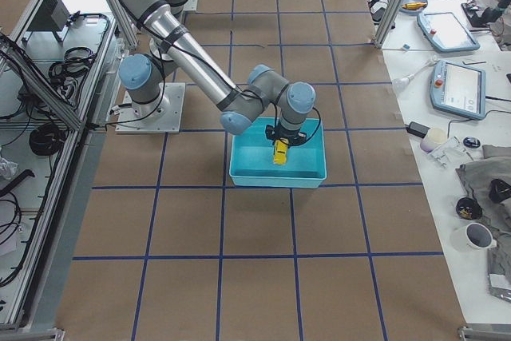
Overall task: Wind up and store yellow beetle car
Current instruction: 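Lower the car into the blue bin and open the right gripper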
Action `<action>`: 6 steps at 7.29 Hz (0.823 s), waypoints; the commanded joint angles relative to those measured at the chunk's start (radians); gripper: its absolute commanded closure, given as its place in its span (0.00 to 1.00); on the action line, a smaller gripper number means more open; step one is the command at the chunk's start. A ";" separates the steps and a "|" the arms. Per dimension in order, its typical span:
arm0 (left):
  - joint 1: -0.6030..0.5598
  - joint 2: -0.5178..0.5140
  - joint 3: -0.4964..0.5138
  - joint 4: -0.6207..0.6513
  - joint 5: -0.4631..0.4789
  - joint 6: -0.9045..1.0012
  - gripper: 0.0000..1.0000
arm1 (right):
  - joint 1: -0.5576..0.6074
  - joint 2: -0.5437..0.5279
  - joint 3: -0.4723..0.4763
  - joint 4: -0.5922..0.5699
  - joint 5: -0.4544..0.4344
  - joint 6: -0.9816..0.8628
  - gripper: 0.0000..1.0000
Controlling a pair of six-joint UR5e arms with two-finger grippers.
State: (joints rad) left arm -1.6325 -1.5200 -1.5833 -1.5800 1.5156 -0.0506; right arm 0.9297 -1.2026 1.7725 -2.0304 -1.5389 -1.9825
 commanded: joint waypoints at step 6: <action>0.000 0.001 -0.004 0.000 0.000 0.000 0.00 | 0.070 -0.308 -0.106 0.308 -0.001 1.101 0.00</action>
State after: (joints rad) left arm -1.6322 -1.5187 -1.5876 -1.5800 1.5156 -0.0506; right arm 0.9676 -1.4741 1.7175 -1.8372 -1.5457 -1.1836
